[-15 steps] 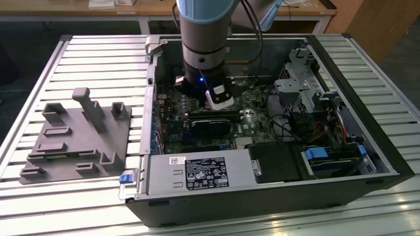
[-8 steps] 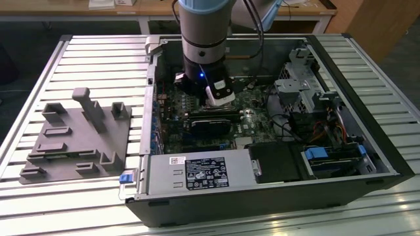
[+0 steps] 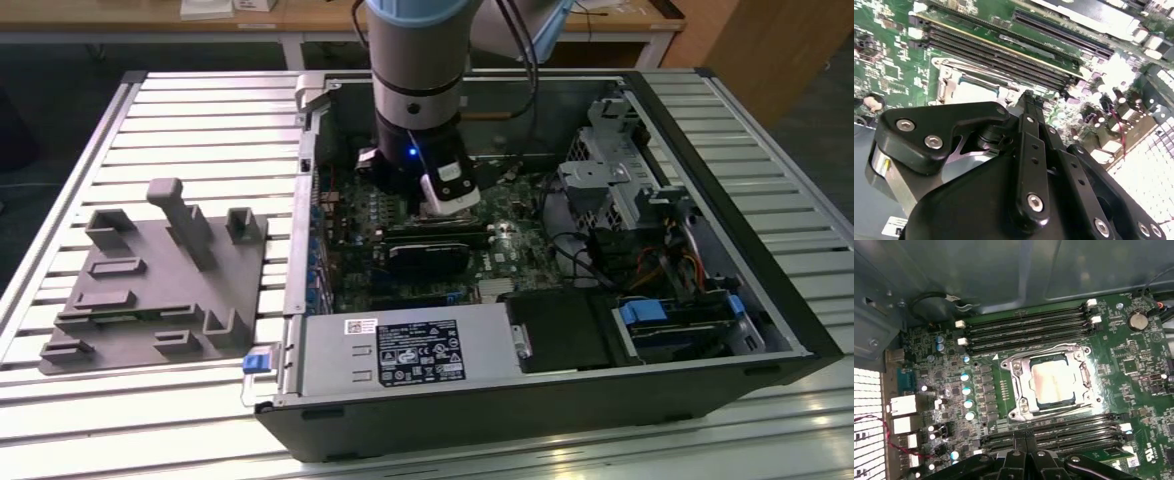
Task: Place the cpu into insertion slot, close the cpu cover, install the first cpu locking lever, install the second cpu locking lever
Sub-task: 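Install the second cpu locking lever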
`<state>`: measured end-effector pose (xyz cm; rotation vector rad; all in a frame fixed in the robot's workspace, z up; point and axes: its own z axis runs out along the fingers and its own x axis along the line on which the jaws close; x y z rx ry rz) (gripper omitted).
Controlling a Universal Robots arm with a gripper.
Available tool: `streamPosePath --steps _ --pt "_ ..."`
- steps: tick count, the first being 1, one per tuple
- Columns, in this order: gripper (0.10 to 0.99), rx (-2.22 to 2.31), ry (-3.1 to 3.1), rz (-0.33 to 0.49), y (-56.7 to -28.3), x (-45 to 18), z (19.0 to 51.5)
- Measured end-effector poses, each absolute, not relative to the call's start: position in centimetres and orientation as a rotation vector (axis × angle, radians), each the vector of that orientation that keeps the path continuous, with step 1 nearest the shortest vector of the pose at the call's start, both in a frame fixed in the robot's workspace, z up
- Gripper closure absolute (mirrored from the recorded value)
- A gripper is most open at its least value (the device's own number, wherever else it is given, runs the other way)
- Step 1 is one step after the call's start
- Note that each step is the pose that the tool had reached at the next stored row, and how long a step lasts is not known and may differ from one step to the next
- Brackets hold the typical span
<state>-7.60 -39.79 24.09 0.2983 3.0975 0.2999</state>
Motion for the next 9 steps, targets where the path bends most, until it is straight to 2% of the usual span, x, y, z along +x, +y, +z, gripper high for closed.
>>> streamPosePath --steps 9 --pt "0.98 0.298 3.098 0.287 -38.7 -4.1 24.1"
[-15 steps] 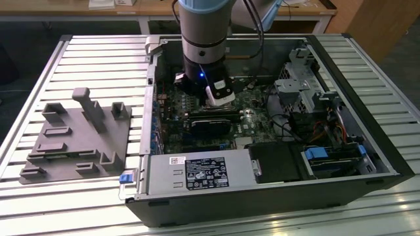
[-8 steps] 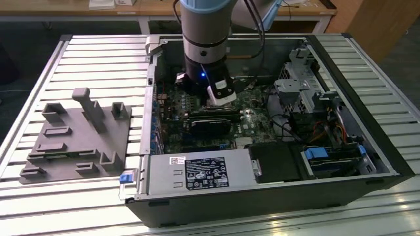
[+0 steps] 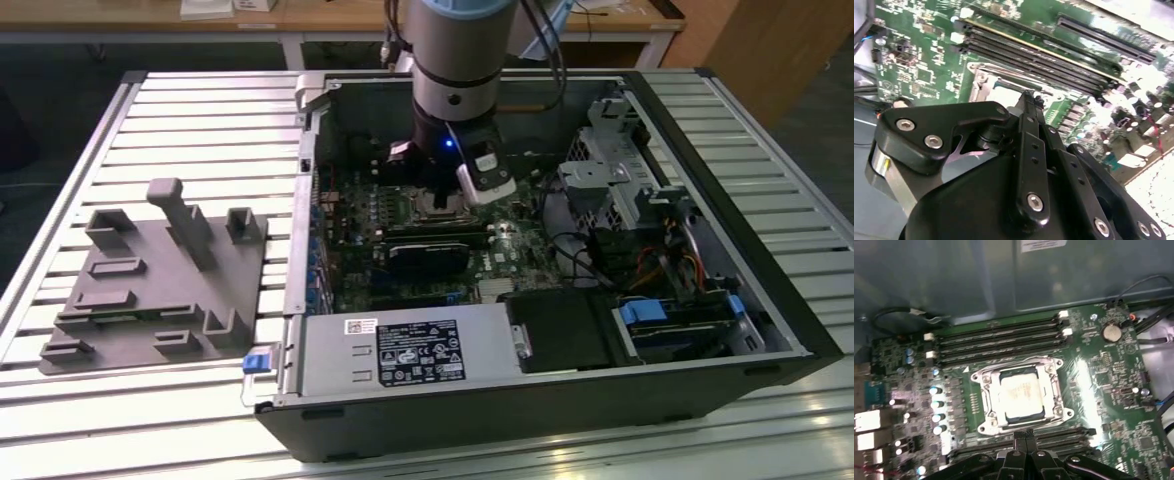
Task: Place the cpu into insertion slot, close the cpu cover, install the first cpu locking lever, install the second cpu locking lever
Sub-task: 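Install the second cpu locking lever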
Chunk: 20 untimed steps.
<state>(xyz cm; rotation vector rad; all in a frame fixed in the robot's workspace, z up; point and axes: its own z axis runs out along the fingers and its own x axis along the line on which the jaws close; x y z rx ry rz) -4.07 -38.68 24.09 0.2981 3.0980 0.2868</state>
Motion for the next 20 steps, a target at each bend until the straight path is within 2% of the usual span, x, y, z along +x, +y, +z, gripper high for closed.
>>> streamPosePath --steps 8,20 --pt "0.98 0.297 3.099 0.24 -37.6 -3.5 24.1" --pt "0.98 0.297 3.099 0.222 -35.6 -3.2 23.9"
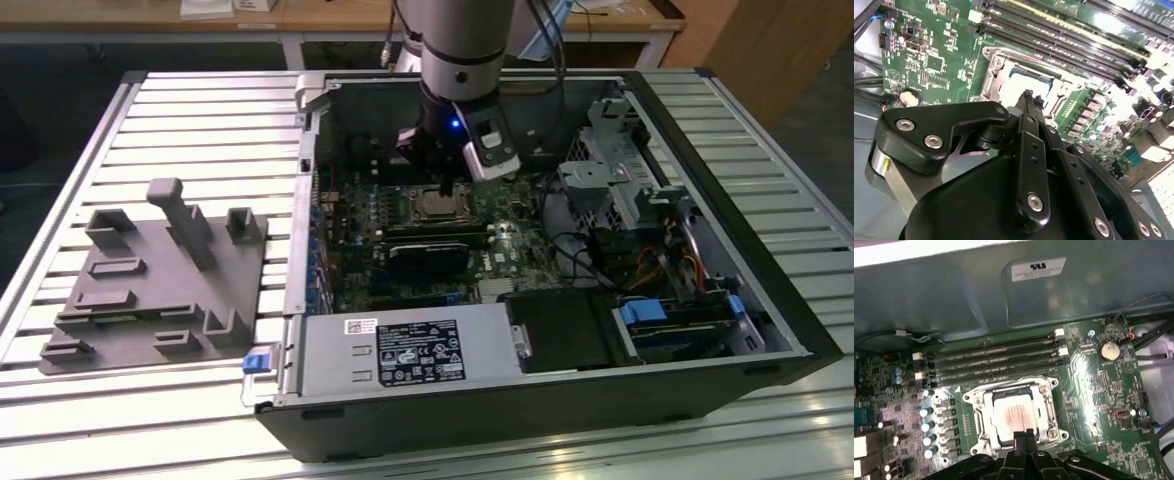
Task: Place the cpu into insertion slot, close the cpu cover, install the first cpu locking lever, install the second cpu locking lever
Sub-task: 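Install the second cpu locking lever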
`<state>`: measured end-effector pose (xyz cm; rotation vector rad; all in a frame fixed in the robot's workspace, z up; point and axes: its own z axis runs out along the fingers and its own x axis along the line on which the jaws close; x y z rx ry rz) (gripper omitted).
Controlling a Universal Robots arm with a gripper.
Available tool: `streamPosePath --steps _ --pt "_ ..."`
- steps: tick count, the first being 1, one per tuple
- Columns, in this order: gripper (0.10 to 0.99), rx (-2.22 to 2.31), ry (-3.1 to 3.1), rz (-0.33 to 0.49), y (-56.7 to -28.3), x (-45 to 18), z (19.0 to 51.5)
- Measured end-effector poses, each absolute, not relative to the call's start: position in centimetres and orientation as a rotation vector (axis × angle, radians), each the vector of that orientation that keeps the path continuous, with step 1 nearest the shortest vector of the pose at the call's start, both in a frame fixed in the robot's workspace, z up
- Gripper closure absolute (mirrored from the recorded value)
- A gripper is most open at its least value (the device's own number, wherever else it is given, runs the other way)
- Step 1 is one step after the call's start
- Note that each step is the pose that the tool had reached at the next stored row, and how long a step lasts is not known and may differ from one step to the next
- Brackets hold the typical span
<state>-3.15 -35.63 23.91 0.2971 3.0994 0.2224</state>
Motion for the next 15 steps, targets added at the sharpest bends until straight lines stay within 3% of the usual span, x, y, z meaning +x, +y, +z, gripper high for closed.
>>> streamPosePath --steps 15 --pt "0.98 0.297 3.1 0.213 -34.88 -3.0 23.5"
